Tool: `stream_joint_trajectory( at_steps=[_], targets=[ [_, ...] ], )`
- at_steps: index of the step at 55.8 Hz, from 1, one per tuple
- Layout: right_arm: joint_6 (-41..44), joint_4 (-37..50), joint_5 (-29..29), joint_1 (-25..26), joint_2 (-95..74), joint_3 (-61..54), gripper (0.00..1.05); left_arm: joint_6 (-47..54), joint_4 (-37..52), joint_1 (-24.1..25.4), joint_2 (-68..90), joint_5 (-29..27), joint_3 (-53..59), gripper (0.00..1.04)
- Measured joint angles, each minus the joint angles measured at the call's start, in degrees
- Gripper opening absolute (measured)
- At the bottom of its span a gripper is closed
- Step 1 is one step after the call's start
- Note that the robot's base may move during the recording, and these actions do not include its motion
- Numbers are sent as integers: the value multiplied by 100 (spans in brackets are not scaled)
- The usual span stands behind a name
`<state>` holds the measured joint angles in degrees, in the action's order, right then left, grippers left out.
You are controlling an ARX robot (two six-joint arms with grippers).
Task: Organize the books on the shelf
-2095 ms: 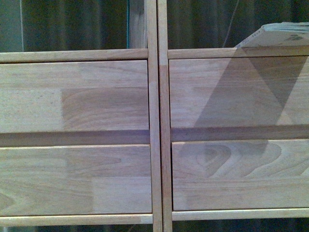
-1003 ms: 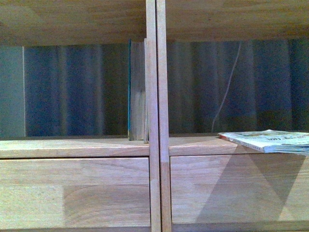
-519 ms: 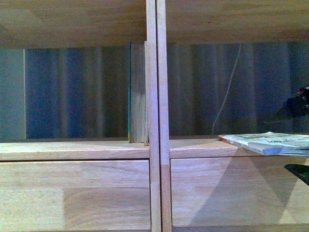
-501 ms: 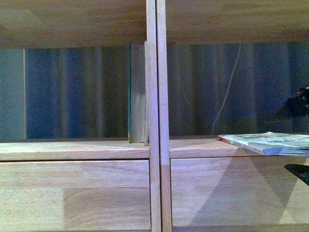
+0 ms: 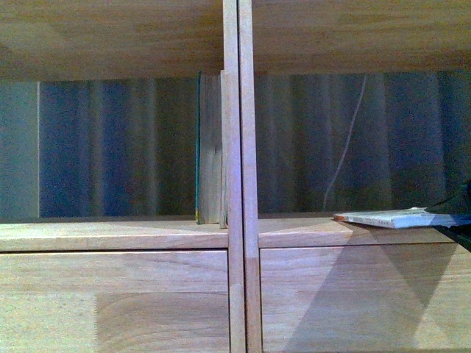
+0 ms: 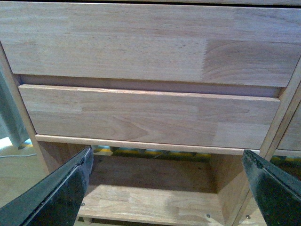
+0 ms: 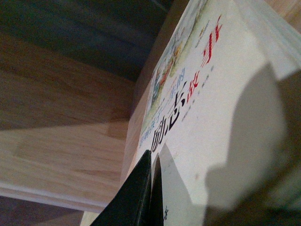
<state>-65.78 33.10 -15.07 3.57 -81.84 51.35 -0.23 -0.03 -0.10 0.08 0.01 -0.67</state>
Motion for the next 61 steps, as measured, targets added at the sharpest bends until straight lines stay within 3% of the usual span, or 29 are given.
stream_joint_trajectory(
  at_steps=[5,27,29,30,32,37,41,52,61],
  targets=[
    [-2,166,-179,37,195,-219,8,0,0,0,0,-2,0,97],
    [90,922,-1360,485,1770,-1196,7,-15,4,9,7,48,0,97],
    [116,940,-1495,577,1961,-1215,7,-140,133,155,125,579,-2,97],
    [127,949,-1574,647,2079,-1224,7,-278,417,422,332,1309,-7,97],
    [131,977,-1676,754,2247,-1224,7,-470,863,807,721,2208,-48,97],
    [131,1099,-2026,1036,2629,-1215,7,-1054,2142,1674,1943,3967,-249,97],
    [131,1180,-2192,1241,2811,-1169,7,-1353,3082,1971,2811,4656,-542,97],
    [111,1266,-2439,1519,3049,-953,7,-1880,4612,2087,4651,4428,-1773,97],
    [407,1123,-2498,1355,3200,-758,7,-2162,4638,1899,5753,4057,-2970,97]
  ],
)
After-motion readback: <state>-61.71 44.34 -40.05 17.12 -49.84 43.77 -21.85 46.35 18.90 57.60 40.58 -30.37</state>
